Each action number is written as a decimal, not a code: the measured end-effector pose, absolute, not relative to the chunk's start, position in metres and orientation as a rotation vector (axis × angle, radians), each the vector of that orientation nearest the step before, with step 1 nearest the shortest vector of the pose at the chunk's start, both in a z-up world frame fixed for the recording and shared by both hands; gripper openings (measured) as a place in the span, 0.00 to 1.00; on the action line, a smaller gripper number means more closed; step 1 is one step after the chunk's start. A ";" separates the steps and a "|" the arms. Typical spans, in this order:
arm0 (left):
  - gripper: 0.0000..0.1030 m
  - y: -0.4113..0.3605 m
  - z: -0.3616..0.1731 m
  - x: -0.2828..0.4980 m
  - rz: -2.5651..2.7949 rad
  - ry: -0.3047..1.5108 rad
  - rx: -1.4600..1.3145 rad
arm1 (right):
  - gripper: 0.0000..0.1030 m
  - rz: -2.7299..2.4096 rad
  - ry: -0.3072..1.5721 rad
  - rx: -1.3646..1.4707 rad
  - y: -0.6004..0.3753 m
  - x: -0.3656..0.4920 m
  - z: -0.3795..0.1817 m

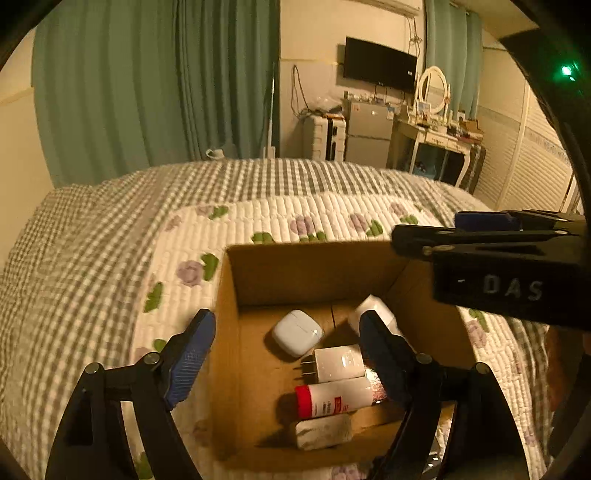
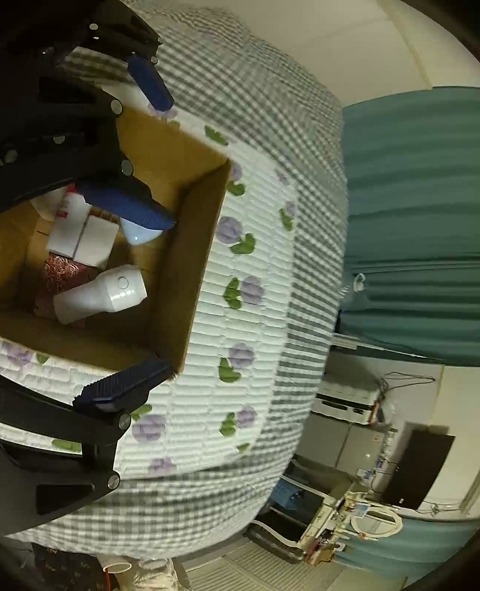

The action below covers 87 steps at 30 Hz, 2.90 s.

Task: Organize rigid objects
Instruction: 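Drop the charger block into the box with the left tool while the right drops the white device, then grasp the black UGREEN charger with the right tool, then grasp the black remote with the left tool while the right carries the charger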

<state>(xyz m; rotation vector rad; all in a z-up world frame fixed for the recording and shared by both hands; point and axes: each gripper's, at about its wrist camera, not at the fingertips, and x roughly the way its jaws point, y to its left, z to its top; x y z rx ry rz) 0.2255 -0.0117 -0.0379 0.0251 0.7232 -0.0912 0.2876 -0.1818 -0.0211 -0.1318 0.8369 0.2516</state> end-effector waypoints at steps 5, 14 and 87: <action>0.90 -0.004 -0.001 0.195 -0.091 0.673 0.016 | 0.79 0.225 0.775 -0.166 -0.188 0.249 0.025; 0.99 0.001 0.037 0.139 -0.097 0.622 0.040 | 0.89 0.207 0.721 -0.180 -0.218 0.164 0.080; 0.81 -0.112 -0.205 0.130 -0.412 0.992 0.413 | 0.73 0.185 1.167 -0.080 -0.317 0.158 -0.139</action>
